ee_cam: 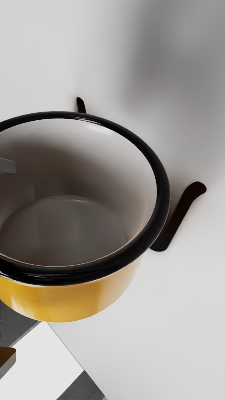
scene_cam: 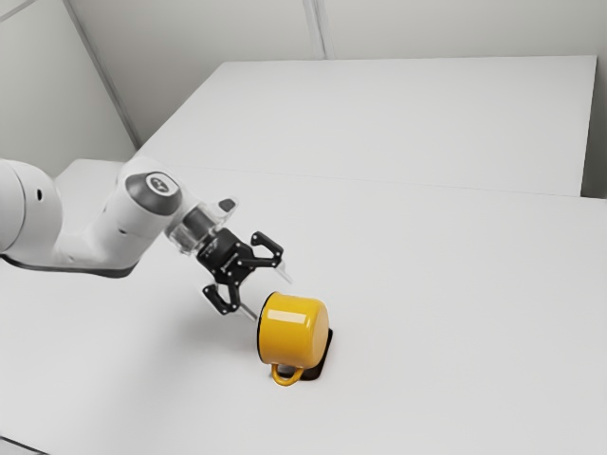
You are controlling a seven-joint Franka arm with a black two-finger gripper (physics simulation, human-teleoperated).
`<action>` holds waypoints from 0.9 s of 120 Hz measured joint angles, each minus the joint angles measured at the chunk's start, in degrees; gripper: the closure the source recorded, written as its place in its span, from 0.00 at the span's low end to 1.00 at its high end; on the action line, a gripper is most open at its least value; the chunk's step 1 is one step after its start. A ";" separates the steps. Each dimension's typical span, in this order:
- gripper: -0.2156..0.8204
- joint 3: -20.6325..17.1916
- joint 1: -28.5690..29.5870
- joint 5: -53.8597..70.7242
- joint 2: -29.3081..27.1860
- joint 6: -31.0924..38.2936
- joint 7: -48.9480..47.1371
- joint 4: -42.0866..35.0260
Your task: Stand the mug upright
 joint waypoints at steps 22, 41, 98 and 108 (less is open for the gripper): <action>0.21 0.00 0.29 -3.55 3.46 1.76 0.24 0.63; 0.21 -0.14 0.23 -8.36 4.08 3.52 0.76 0.94; 0.84 -0.18 -0.03 -14.53 5.09 4.54 1.71 0.96; 0.88 -0.46 -0.03 -14.43 5.09 4.71 1.69 1.16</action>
